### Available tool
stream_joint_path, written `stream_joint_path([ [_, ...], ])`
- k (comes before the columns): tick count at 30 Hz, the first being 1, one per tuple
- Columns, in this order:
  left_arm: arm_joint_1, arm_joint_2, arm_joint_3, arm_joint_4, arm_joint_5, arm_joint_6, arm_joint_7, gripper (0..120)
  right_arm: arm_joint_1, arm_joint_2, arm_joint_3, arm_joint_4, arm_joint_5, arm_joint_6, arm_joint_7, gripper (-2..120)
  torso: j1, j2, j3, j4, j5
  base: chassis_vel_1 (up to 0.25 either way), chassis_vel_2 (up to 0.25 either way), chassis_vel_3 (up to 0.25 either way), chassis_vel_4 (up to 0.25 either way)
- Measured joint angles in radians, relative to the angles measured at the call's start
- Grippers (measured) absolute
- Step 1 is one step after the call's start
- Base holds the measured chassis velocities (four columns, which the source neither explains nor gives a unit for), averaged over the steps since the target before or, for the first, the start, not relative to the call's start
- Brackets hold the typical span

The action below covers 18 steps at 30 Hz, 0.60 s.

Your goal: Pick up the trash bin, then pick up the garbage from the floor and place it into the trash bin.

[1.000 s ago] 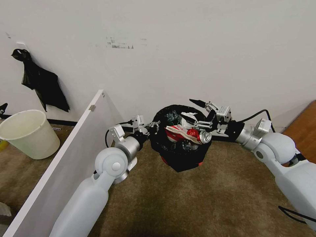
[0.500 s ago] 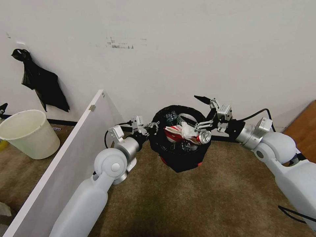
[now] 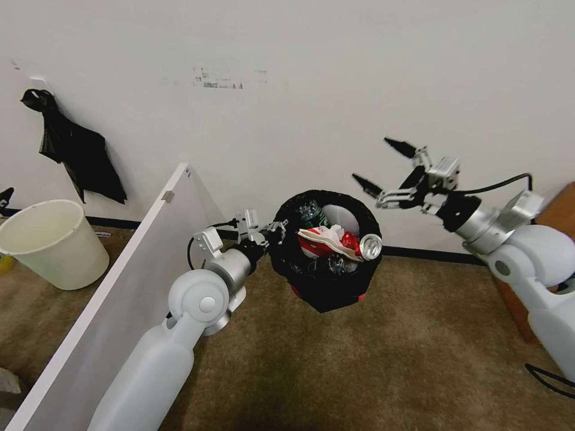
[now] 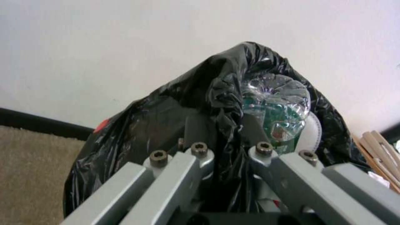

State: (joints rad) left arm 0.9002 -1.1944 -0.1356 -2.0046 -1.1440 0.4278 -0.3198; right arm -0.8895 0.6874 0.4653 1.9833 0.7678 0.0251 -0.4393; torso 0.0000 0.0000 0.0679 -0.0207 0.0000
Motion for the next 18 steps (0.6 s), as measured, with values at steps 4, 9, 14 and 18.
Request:
stream_joint_path([
  [4, 0.002, 0.0, -0.001, 0.0, 0.0, 0.0, 0.0, 4, 0.001, -0.004, 0.024, 0.004, 0.02, -0.004, 0.02, 100, 0.0, 0.0, 0.0, 0.0, 0.0, 0.0, 0.0, 0.0, 0.0],
  [9, 0.002, 0.0, -0.004, 0.0, 0.0, 0.0, 0.0, 4, -0.002, -0.004, 0.062, 0.014, 0.048, -0.011, 0.035, 100, 0.0, 0.0, 0.0, 0.0001, 0.0, 0.0, 0.0, 0.0, 0.0],
  [14, 0.005, 0.003, -0.01, -0.002, 0.0, 0.0, 0.0, 4, -0.016, -0.005, 0.1, 0.016, 0.059, -0.013, 0.042, 100, 0.0, 0.0, 0.0, 0.0, 0.0, 0.0, 0.0, 0.0, 0.0],
  [18, 0.017, 0.009, -0.022, -0.012, 0.0, 0.0, 0.0, 4, -0.035, -0.005, 0.112, 0.024, 0.059, -0.047, 0.088, 100, 0.0, 0.0, 0.0, 0.0, 0.0001, 0.0, 0.0, 0.0, 0.0],
])
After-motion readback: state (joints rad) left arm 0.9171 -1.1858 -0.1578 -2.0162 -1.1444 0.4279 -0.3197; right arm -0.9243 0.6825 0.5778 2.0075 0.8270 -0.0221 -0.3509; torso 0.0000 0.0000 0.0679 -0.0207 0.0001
